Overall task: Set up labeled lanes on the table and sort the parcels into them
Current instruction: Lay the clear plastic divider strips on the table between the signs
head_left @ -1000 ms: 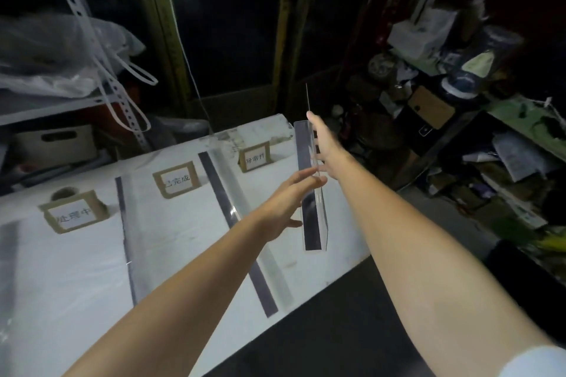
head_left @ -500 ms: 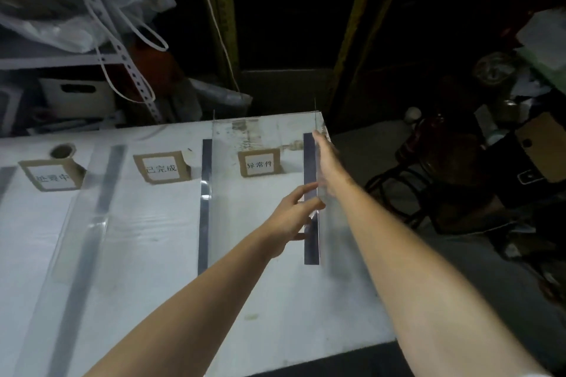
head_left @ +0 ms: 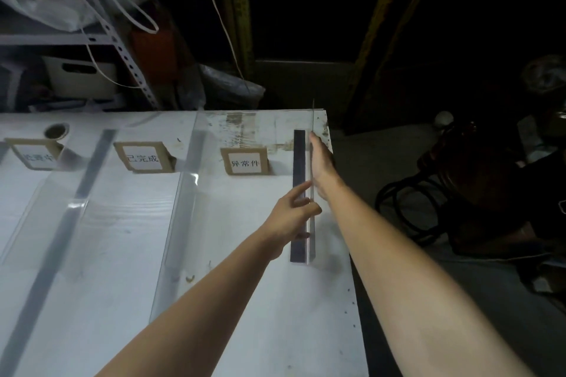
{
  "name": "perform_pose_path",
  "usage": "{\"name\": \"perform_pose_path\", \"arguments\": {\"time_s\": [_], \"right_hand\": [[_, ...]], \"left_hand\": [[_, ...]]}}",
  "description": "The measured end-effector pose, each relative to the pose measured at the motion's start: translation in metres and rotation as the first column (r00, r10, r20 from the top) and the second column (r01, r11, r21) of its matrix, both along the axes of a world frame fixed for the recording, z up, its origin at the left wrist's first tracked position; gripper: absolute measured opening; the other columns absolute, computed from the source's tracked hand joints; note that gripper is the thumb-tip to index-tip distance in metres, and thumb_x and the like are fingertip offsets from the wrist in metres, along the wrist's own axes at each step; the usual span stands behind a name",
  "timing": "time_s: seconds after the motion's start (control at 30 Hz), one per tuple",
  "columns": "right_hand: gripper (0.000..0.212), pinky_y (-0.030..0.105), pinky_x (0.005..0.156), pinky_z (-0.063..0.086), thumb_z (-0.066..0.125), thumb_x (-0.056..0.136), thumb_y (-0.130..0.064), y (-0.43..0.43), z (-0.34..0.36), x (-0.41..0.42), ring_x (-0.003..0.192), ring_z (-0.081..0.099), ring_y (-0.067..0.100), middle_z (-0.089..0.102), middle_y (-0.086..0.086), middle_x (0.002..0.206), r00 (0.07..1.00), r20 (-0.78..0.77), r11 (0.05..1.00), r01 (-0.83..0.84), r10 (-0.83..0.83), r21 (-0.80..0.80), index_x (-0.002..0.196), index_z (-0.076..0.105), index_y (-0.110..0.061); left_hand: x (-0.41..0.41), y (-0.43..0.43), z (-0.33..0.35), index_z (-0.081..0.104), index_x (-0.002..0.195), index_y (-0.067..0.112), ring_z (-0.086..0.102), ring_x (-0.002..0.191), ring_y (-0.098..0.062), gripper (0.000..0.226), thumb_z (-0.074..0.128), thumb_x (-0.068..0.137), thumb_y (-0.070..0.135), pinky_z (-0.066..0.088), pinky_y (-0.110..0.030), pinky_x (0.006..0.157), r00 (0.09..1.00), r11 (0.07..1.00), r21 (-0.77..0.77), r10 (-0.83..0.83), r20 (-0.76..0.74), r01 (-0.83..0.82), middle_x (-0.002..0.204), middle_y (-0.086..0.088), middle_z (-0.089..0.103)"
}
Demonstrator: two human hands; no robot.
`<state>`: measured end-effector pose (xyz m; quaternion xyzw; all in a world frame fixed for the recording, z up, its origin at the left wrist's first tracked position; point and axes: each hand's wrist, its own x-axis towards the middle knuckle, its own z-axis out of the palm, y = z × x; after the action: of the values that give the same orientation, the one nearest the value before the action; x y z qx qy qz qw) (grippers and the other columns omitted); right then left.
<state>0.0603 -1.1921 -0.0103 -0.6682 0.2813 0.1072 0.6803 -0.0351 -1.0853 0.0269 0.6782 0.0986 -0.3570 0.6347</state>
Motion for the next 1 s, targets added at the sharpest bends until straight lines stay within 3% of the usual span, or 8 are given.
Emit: {"name": "perform_pose_path", "arguments": {"time_s": [0.1, 0.23, 0.33, 0.47, 0.53, 0.8, 0.9, 1.0], "right_hand": [[0.059, 0.037, 0.103, 0.031, 0.038, 0.1, -0.06, -0.003, 0.0, 0.0, 0.142, 0.037, 0.024, 0.04, 0.001, 0.156, 1.0, 0.005, 1.0, -0.006, 0.006, -0.019, 0.151, 0.041, -0.029], [0.059, 0.042, 0.109, 0.031, 0.039, 0.1, -0.058, -0.012, 0.0, 0.001, 0.144, 0.034, 0.025, 0.036, 0.002, 0.159, 1.0, -0.019, 1.0, -0.017, 0.017, 0.004, 0.152, 0.038, -0.029], [0.061, 0.047, 0.114, 0.028, 0.038, 0.1, -0.059, -0.015, 0.001, 0.0, 0.146, 0.03, 0.027, 0.032, 0.003, 0.161, 0.999, -0.028, 0.999, -0.042, 0.042, 0.018, 0.153, 0.035, -0.029], [0.061, 0.045, 0.114, 0.028, 0.039, 0.1, -0.059, -0.019, 0.004, -0.001, 0.146, 0.031, 0.026, 0.033, 0.003, 0.161, 0.998, -0.027, 0.999, -0.051, 0.051, 0.013, 0.153, 0.037, -0.028], [0.06, 0.045, 0.114, 0.028, 0.037, 0.101, -0.058, -0.021, 0.004, -0.001, 0.146, 0.032, 0.026, 0.033, 0.003, 0.16, 0.997, -0.022, 0.998, -0.068, 0.068, 0.0, 0.153, 0.037, -0.028], [0.056, 0.041, 0.11, 0.031, 0.035, 0.103, -0.056, -0.029, 0.011, -0.004, 0.142, 0.036, 0.026, 0.037, 0.004, 0.158, 0.992, 0.006, 0.987, -0.123, 0.124, -0.102, 0.151, 0.04, -0.026], [0.056, 0.04, 0.102, 0.038, 0.039, 0.102, -0.055, -0.03, 0.013, -0.005, 0.128, 0.048, 0.026, 0.048, 0.01, 0.148, 0.991, 0.013, 0.978, -0.129, 0.133, -0.165, 0.143, 0.049, -0.018], [0.054, 0.038, 0.098, 0.043, 0.047, 0.101, -0.051, -0.031, 0.019, -0.004, 0.128, 0.051, 0.028, 0.054, 0.008, 0.139, 0.987, 0.068, 0.952, -0.122, 0.146, -0.281, 0.142, 0.048, -0.015]], "left_hand": [[-0.003, -0.006, -0.002, 0.034, 0.151, 0.041, 0.052, 0.122, -0.022, 0.072, 0.065, 0.092, 0.014, 0.051, -0.039, 0.092, 1.0, 1.0, 0.008, 0.003, -0.016, -0.003, 0.153, -0.006, 0.041], [-0.004, -0.012, 0.0, 0.034, 0.152, 0.04, 0.051, 0.119, -0.021, 0.073, 0.061, 0.093, 0.008, 0.051, -0.038, 0.091, 1.0, 1.0, 0.006, 0.01, -0.015, -0.01, 0.153, -0.007, 0.04], [-0.006, -0.017, 0.002, 0.032, 0.153, 0.038, 0.05, 0.128, -0.025, 0.073, 0.061, 0.093, 0.007, 0.05, -0.042, 0.098, 1.0, 1.0, -0.002, 0.011, -0.019, -0.012, 0.154, -0.008, 0.039], [-0.008, -0.023, 0.0, 0.032, 0.153, 0.038, 0.05, 0.124, -0.023, 0.072, 0.063, 0.093, 0.01, 0.052, -0.039, 0.093, 0.999, 1.0, 0.0, 0.023, -0.022, -0.023, 0.155, -0.007, 0.038], [-0.008, -0.025, -0.002, 0.032, 0.152, 0.036, 0.047, 0.131, -0.026, 0.072, 0.067, 0.093, 0.015, 0.05, -0.043, 0.099, 1.0, 0.999, 0.032, 0.019, -0.02, -0.019, 0.156, -0.006, 0.037], [-0.009, -0.031, 0.0, 0.031, 0.153, 0.034, 0.043, 0.138, -0.03, 0.073, 0.07, 0.092, 0.023, 0.046, -0.047, 0.104, 1.0, 0.995, 0.097, 0.022, -0.004, -0.021, 0.157, -0.007, 0.036], [-0.011, -0.03, 0.002, 0.032, 0.153, 0.033, 0.043, 0.138, -0.029, 0.07, 0.068, 0.094, 0.027, 0.046, -0.045, 0.103, 1.0, 0.992, 0.126, 0.021, 0.004, -0.021, 0.157, -0.007, 0.037], [-0.009, -0.019, 0.01, 0.035, 0.152, 0.029, 0.045, 0.137, -0.029, 0.063, 0.063, 0.096, 0.027, 0.045, -0.04, 0.099, 0.999, 0.982, 0.191, -0.013, 0.043, 0.004, 0.155, -0.008, 0.04]]}}
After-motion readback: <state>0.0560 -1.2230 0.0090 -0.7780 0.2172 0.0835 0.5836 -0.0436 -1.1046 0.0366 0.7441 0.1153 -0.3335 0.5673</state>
